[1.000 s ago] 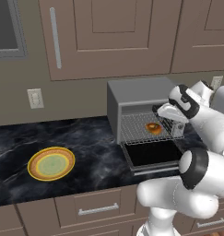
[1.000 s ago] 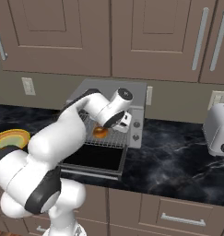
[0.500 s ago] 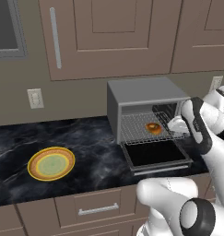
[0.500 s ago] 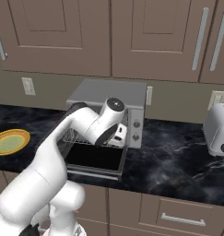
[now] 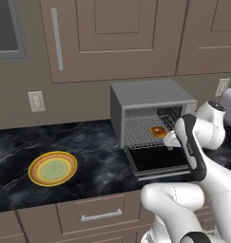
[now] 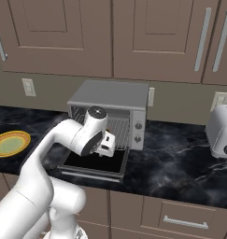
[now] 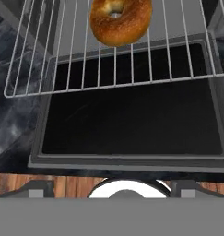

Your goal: Pick up the bagel from the plate, place it on the toaster oven rack, close the door, and set the timer.

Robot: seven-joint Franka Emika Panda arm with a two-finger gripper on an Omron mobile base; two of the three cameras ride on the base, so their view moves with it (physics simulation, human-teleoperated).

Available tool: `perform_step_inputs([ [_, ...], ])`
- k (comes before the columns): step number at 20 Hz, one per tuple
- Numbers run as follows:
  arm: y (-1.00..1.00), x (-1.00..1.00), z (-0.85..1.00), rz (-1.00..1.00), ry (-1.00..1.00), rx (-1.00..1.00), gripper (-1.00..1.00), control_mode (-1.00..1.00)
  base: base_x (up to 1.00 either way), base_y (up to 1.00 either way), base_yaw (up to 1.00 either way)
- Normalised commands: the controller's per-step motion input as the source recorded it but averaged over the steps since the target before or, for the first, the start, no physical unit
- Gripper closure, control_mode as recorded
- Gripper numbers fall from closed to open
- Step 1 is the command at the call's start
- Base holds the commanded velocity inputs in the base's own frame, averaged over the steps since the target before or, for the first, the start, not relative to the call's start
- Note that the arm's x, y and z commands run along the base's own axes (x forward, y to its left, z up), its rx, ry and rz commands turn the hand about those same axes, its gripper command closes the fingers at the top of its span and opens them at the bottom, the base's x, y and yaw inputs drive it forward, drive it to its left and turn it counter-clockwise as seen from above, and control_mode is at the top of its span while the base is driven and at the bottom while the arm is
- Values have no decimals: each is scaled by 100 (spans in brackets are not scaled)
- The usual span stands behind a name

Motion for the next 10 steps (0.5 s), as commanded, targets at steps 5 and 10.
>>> perform_step_inputs([
  [5, 6, 36, -24, 0, 10, 6, -100, -100, 0, 0, 0],
  [10, 2, 32, -19, 0, 6, 4, -100, -100, 0, 0, 0],
])
